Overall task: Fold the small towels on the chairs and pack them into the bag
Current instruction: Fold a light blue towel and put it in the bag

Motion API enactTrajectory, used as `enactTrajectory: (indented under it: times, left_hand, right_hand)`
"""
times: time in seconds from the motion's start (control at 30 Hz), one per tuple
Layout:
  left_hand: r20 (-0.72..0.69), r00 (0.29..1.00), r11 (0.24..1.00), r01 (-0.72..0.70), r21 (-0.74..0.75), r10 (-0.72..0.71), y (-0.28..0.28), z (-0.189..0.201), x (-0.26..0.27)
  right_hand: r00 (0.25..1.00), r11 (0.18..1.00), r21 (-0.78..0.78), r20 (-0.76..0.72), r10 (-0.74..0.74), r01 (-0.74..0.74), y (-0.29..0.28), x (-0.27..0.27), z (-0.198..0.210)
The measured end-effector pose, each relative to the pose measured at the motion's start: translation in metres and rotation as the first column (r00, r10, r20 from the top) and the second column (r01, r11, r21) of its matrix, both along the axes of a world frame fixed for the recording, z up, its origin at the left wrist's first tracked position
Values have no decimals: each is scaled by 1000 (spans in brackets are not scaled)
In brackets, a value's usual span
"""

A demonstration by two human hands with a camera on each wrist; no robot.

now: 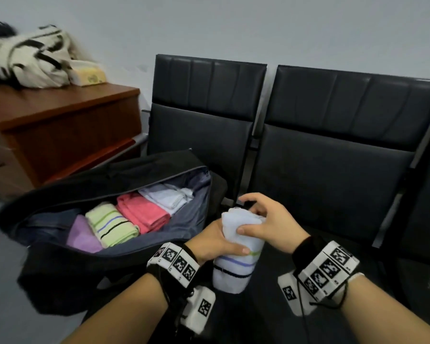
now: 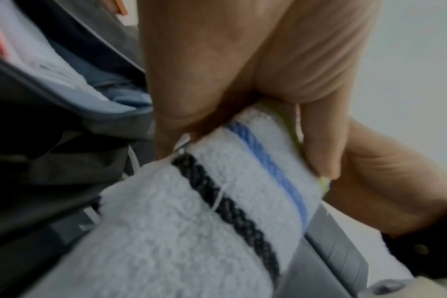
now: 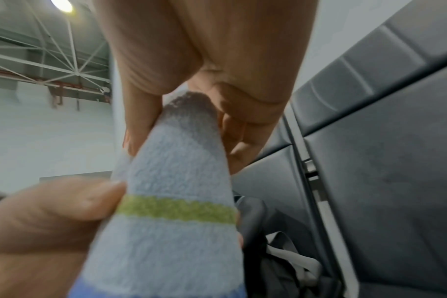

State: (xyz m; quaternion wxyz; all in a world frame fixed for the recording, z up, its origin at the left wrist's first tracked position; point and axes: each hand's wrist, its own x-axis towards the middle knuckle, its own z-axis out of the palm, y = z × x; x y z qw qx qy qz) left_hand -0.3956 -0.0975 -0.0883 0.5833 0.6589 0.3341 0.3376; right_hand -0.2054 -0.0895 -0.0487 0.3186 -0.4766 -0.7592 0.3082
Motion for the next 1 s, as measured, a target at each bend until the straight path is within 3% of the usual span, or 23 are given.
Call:
enactTrajectory:
  times: [0.13, 0.27, 0.37, 0.5, 0.57, 0.67, 0.73, 0.87, 1.0]
  left_hand:
    - [18, 991, 988, -133, 79, 132, 13, 6, -40]
    - [113, 954, 960, -268, -83, 276, 25, 4, -84]
    - [185, 894, 896, -352, -270, 407, 39, -2, -115]
    - [46, 776, 694, -533, -484, 629, 67, -18, -148]
    - [-12, 740, 569, -527, -631, 673, 82, -27, -160]
    - [-53, 742, 412, -429, -804, 668, 101, -36, -171]
    - [-16, 741, 400, -380, -834, 671, 117, -41, -176]
    - [23, 679, 367, -367, -855, 733, 150, -45, -192]
    - [110, 572, 433, -466, -772, 813, 179, -52, -203]
  right_hand:
    - [996, 998, 26, -70, -58, 60, 23, -47, 10]
    - [965, 992, -43, -232, -121, 115, 55, -99, 5]
    - [956, 974, -188, -241, -169, 125, 76, -135, -6]
    - [980, 889, -457, -172, -102, 12, 91, -167, -32]
    - [985, 833, -553, -160, -67, -34, 98, -179, -45]
    - [980, 783, -621, -183, -84, -48, 114, -196, -56]
    - [970, 782, -623, -205, -131, -26, 129, -207, -60]
    - [940, 858, -514, -289, -183, 9, 158, -223, -64]
    - [941, 936, -351, -310, -133, 16, 180, -233, -74]
